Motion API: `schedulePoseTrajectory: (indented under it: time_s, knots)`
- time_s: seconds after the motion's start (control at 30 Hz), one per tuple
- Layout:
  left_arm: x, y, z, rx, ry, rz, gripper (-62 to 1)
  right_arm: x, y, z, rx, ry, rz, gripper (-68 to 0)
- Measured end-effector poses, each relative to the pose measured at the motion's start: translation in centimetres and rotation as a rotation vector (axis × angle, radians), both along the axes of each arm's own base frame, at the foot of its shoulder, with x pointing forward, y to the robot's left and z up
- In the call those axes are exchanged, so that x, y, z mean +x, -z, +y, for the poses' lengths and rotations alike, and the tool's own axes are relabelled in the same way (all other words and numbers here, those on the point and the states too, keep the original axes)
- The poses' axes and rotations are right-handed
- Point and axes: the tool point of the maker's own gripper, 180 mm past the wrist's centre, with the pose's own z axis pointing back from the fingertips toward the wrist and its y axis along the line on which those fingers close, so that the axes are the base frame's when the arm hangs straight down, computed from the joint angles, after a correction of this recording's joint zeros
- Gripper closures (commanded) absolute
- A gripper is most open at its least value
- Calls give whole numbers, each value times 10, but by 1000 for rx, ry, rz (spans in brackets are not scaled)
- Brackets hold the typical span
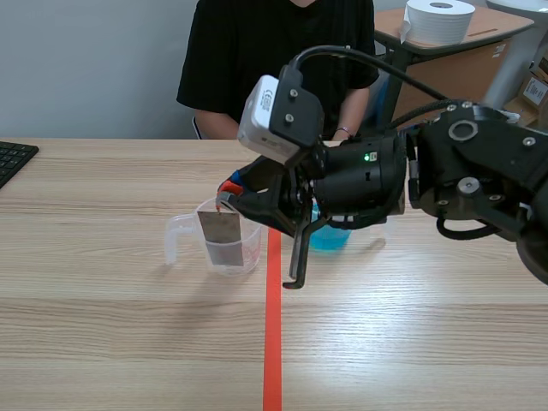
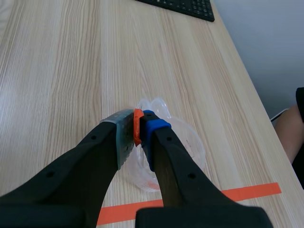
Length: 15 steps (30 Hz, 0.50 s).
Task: Do the redox reaction experiment.
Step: 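Move the plate over the blue solution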
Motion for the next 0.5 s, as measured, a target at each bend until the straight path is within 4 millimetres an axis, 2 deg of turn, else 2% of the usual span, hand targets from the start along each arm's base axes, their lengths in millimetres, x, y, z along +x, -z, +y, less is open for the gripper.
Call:
schedulePoseTrajectory:
  time_s: [0.13,0.3,0.43,0.5]
  knots:
    - [0,0,0,0,0,1,-435,14,-8,-10,-3,48,-6,-13]
    - [0,0,0,0,0,0,-320,14,-22,-16,25,17,14,-13]
    - [0,0,0,0,0,0,-231,24,-32,-24,51,56,23,-13]
    - [0,0,0,0,0,0,-167,29,-37,-28,63,76,24,-13]
